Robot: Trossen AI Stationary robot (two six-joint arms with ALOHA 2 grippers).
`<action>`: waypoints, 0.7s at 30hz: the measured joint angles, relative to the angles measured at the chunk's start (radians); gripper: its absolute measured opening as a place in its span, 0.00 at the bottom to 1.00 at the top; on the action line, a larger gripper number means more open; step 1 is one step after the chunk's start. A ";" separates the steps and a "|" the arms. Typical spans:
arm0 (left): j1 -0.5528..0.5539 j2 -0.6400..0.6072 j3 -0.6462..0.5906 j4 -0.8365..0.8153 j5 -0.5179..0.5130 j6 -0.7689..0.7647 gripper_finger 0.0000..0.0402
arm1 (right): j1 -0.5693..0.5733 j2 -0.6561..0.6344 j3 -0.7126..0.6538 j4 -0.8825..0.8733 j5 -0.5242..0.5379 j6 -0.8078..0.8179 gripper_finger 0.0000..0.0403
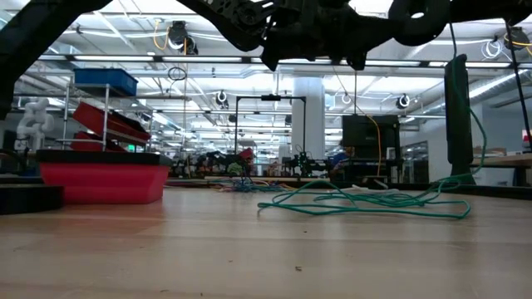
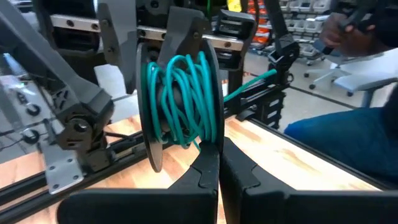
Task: Coil cords
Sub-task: Coil the green wire onto the spool
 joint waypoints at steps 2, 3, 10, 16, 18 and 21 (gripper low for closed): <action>0.000 0.000 0.000 0.002 0.015 0.000 0.00 | 0.001 0.000 0.000 0.011 0.009 0.000 0.16; 0.000 0.000 0.000 0.003 0.018 0.001 0.00 | 0.003 0.000 0.000 0.016 0.012 -0.002 0.16; 0.000 0.000 -0.001 0.013 0.025 -0.002 0.00 | 0.006 0.000 0.000 0.072 0.017 -0.055 0.16; -0.002 0.000 -0.002 0.019 0.002 -0.005 0.00 | 0.006 0.000 0.000 0.100 0.024 -0.090 0.16; -0.002 0.000 -0.002 0.019 -0.001 -0.005 0.00 | 0.003 0.000 0.000 0.102 0.024 -0.090 0.15; -0.003 0.000 -0.002 0.019 -0.020 -0.005 0.00 | -0.009 0.000 0.000 0.107 0.023 -0.090 0.09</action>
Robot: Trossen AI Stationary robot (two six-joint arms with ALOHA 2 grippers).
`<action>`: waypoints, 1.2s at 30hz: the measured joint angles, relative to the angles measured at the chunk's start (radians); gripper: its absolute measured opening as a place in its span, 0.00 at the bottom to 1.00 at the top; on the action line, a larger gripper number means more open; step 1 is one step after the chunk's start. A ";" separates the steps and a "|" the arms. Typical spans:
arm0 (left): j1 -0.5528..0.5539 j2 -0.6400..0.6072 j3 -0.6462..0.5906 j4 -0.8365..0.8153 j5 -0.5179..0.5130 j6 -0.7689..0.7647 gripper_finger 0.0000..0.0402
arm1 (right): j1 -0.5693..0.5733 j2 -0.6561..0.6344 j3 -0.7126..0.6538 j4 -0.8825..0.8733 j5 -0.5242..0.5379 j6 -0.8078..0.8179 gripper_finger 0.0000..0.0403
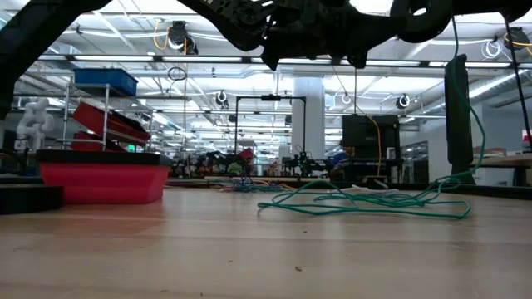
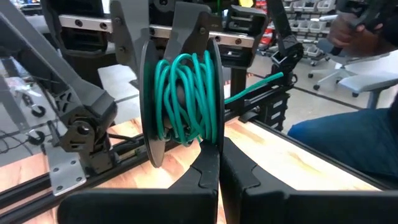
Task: Coil cords
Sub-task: Coil the green wire onto the spool
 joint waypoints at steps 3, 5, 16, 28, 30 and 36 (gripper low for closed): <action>0.000 0.000 0.000 0.001 -0.009 0.000 0.00 | -0.010 0.000 0.000 0.002 -0.002 -0.010 0.02; 0.000 0.000 0.000 -0.001 -0.011 0.000 0.00 | -0.020 0.000 0.000 0.007 -0.009 -0.016 0.01; 0.051 0.000 0.000 -0.078 -0.034 -0.013 0.26 | -0.041 0.000 0.000 -0.001 -0.012 -0.069 0.00; 0.134 0.010 -0.045 -0.175 0.057 -0.029 0.38 | -0.069 0.000 0.000 -0.048 0.121 -0.104 0.00; 0.092 0.010 -0.083 -0.086 0.000 -0.031 0.38 | -0.086 -0.002 0.000 -0.050 0.122 -0.130 0.00; -0.042 0.010 -0.232 0.446 -0.420 -0.107 0.34 | -0.142 0.000 0.000 -0.041 0.187 -0.130 0.00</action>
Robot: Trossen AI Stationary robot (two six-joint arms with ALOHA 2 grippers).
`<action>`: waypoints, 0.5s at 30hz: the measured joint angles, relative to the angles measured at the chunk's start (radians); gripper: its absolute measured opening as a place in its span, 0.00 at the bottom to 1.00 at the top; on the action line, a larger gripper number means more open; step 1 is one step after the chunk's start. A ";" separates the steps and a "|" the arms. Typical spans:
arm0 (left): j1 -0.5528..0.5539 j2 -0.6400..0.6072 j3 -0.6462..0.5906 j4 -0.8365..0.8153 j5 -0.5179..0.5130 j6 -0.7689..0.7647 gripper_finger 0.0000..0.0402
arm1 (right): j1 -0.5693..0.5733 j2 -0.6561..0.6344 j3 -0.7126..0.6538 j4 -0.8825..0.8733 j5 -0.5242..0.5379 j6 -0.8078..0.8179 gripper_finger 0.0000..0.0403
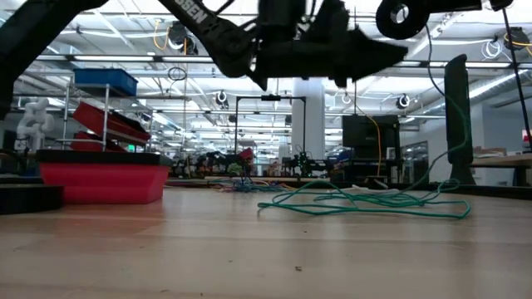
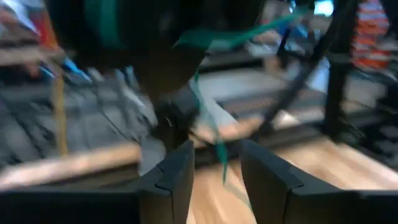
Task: Coil cords
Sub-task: Coil the green wire onto the spool
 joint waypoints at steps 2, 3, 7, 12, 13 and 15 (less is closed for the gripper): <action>-0.024 0.000 -0.034 0.120 -0.078 -0.005 0.31 | -0.013 0.001 0.000 0.005 0.009 -0.001 0.00; -0.027 0.000 -0.045 0.156 -0.085 -0.026 0.30 | -0.016 0.002 0.000 0.010 0.011 -0.001 0.00; -0.020 0.006 -0.048 0.127 -0.118 -0.159 0.29 | -0.023 0.006 0.000 0.033 0.035 -0.022 0.00; -0.047 0.095 -0.050 0.160 -0.163 -0.264 0.29 | -0.039 0.006 0.000 0.072 0.051 -0.055 0.00; -0.053 0.108 -0.051 0.173 -0.190 -0.280 0.29 | -0.042 0.007 0.000 0.077 0.050 -0.063 0.00; -0.061 0.140 -0.051 0.255 -0.212 -0.308 0.29 | -0.048 0.007 0.000 0.091 0.045 -0.074 0.00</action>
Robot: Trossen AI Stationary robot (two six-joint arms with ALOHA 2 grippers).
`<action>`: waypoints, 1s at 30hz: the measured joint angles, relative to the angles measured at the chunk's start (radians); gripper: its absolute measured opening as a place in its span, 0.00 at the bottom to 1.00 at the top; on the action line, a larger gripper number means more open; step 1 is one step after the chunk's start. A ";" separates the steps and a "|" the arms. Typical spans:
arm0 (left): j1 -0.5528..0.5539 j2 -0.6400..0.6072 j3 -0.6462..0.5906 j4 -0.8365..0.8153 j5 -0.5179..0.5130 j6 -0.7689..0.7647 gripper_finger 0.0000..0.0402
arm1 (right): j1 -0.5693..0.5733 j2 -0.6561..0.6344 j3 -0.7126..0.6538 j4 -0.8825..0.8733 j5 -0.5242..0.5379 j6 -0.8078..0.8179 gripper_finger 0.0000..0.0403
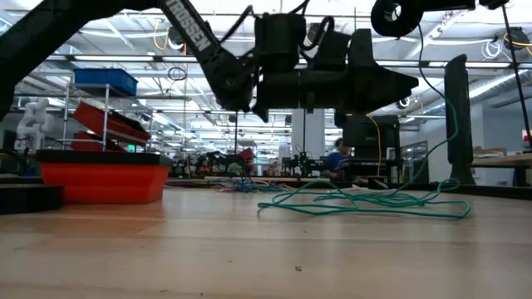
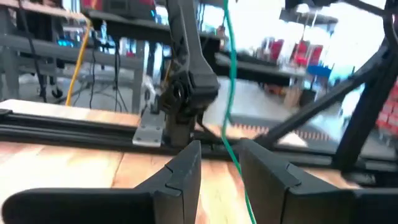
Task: Coil cords
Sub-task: Coil the green wire onto the spool
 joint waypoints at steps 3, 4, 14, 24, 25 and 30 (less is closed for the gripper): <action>-0.001 0.041 0.004 0.110 0.000 -0.056 0.29 | -0.002 0.000 0.000 0.017 -0.004 -0.010 0.00; -0.003 0.050 0.006 0.126 0.000 -0.068 0.29 | -0.002 0.000 0.000 0.017 -0.005 -0.010 0.00; -0.050 0.075 0.045 0.125 -0.060 -0.052 0.36 | -0.002 0.024 0.000 0.019 -0.011 -0.015 0.00; -0.051 0.075 0.057 0.075 -0.159 -0.052 0.48 | -0.002 0.024 0.000 0.038 -0.010 -0.030 0.00; -0.051 0.075 0.057 0.070 -0.162 -0.052 0.48 | -0.002 0.024 0.000 0.040 -0.009 -0.032 0.00; -0.053 0.075 0.057 0.068 -0.161 -0.052 0.48 | -0.002 0.023 0.000 0.048 0.001 -0.033 0.00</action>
